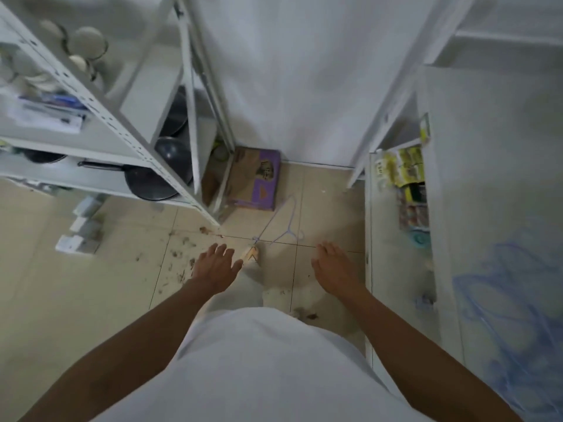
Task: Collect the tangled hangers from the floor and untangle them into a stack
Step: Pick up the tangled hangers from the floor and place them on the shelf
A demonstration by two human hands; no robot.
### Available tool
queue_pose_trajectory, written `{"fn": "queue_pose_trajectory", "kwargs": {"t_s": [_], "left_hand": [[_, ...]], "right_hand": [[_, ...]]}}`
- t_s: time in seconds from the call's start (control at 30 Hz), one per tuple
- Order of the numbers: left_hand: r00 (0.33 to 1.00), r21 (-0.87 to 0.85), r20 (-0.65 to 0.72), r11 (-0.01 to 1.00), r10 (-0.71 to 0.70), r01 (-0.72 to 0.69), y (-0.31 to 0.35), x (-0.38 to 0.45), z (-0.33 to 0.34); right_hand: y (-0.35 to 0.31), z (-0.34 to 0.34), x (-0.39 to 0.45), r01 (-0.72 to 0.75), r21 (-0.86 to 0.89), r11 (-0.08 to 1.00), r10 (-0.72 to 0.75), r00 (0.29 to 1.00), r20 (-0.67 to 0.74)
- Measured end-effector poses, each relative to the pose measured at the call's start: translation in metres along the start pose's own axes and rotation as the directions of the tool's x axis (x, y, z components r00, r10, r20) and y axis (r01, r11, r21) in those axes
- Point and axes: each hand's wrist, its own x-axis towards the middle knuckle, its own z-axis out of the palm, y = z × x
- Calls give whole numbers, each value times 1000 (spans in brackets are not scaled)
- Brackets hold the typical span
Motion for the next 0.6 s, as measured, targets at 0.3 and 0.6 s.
{"fn": "queue_pose_trajectory", "kwargs": {"t_s": [0.3,0.6], "left_hand": [[976,-87,200,994,81,-64,-19,117,8],[900,-347,432,912,-55,221,-12,437,193]], "right_hand": [[-8,24,107,-304,339,890,281,953,116],[66,238,382,-659,574,486,662,707,250]]}}
